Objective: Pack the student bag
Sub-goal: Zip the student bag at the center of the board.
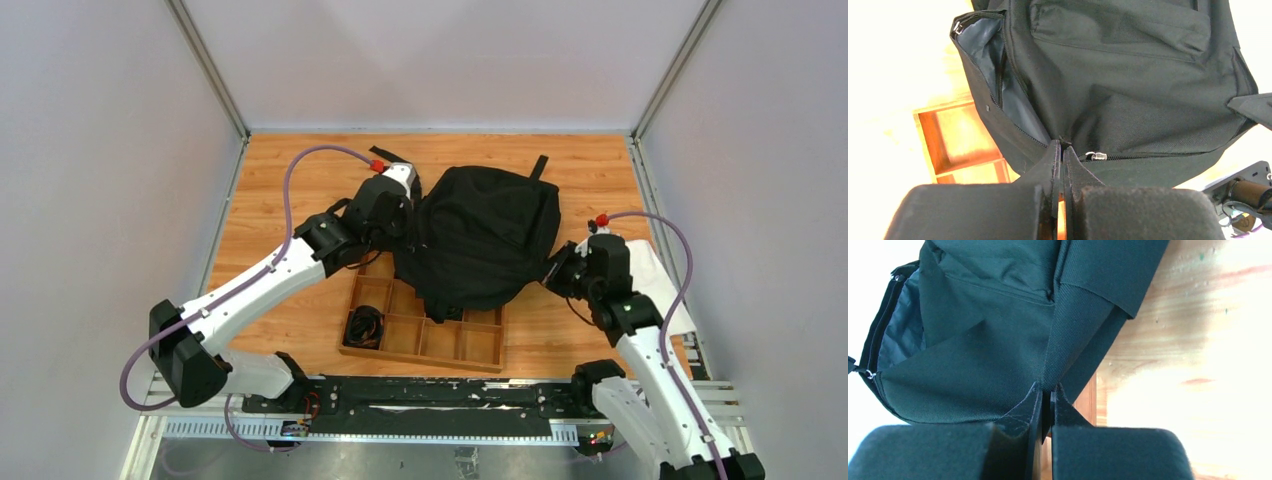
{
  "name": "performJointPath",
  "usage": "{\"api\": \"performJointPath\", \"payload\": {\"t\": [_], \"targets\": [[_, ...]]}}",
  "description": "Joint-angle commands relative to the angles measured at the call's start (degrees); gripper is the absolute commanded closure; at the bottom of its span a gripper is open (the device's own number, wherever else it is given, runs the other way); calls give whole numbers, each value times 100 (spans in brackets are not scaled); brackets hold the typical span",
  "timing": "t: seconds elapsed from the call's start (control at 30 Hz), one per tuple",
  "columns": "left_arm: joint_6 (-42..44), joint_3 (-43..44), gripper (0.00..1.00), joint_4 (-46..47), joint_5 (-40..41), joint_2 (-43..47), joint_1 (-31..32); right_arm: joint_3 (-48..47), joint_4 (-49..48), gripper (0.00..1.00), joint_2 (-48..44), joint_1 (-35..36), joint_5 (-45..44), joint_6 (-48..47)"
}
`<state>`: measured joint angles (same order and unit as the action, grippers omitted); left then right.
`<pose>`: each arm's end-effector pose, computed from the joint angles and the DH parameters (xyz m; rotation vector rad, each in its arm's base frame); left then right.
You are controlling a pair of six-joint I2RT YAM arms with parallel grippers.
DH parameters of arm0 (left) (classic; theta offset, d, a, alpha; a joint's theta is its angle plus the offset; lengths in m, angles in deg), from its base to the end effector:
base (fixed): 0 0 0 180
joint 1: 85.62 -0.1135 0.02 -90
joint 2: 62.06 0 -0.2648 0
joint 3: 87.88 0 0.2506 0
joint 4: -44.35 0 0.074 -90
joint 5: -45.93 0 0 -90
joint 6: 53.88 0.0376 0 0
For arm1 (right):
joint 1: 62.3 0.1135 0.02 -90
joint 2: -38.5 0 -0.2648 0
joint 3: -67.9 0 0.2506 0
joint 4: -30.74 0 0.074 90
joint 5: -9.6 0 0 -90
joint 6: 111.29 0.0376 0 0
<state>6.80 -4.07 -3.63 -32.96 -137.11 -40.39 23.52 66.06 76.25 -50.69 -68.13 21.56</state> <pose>0.2061 -0.1974 0.3374 0.2115 2.2752 -0.4795 0.1519 0.0394 0.2514 0.4480 2.1124 0.7904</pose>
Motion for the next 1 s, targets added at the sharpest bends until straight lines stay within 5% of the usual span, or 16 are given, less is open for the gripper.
{"api": "performJointPath", "payload": {"t": [0.0, 0.1, 0.2, 0.33, 0.57, 0.97], "targets": [[373, -116, 100, 99, 26, 232, -287, -692, 448, 82, 371, -344, 88, -1249], [374, -160, 100, 215, -599, 216, -287, -1408, 769, 45, 493, -340, 382, -1765], [321, -188, 100, 335, -1048, 220, -287, -2154, 1036, 34, 513, -259, 679, -2285], [386, -117, 100, 431, -1283, 205, -287, -3032, 1128, 32, 851, 453, 1341, -2793], [569, 109, 100, 152, -1642, -18, -335, -4267, 1379, 37, 2669, 3780, 517, -4460], [457, -73, 100, 197, -2062, 142, -635, -3580, -330, 36, 3356, 4125, -96, -5255]]}}
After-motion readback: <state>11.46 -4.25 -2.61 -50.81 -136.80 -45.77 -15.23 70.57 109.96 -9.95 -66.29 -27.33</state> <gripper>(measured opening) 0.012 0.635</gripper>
